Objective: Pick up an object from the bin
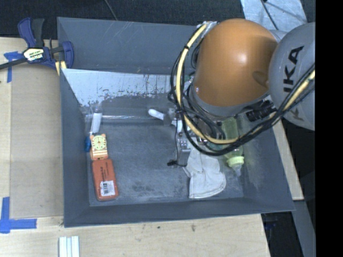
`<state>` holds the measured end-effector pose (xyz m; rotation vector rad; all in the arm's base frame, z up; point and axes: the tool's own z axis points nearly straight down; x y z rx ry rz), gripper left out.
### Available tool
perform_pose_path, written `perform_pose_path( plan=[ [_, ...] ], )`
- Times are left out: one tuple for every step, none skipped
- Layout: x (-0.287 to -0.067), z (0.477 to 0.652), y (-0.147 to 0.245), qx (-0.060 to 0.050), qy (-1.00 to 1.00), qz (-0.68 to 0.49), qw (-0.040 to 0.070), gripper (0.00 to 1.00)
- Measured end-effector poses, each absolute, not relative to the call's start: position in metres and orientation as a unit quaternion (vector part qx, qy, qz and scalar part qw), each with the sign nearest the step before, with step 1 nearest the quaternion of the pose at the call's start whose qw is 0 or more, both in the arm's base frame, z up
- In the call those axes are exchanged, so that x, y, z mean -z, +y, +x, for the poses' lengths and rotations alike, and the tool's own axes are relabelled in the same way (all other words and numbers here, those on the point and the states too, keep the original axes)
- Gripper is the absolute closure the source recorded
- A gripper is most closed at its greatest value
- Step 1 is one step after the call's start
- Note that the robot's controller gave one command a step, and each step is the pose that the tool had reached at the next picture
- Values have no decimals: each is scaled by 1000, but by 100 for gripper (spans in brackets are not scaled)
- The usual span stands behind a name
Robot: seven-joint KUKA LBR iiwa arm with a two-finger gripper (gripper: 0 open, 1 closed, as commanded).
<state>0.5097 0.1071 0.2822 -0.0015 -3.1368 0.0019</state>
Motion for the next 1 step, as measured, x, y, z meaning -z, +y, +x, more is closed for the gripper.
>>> perform_pose_path(
  plan=[
    [-262, 525, 76, 1, -1000, -12, -8, 0]
  ],
)
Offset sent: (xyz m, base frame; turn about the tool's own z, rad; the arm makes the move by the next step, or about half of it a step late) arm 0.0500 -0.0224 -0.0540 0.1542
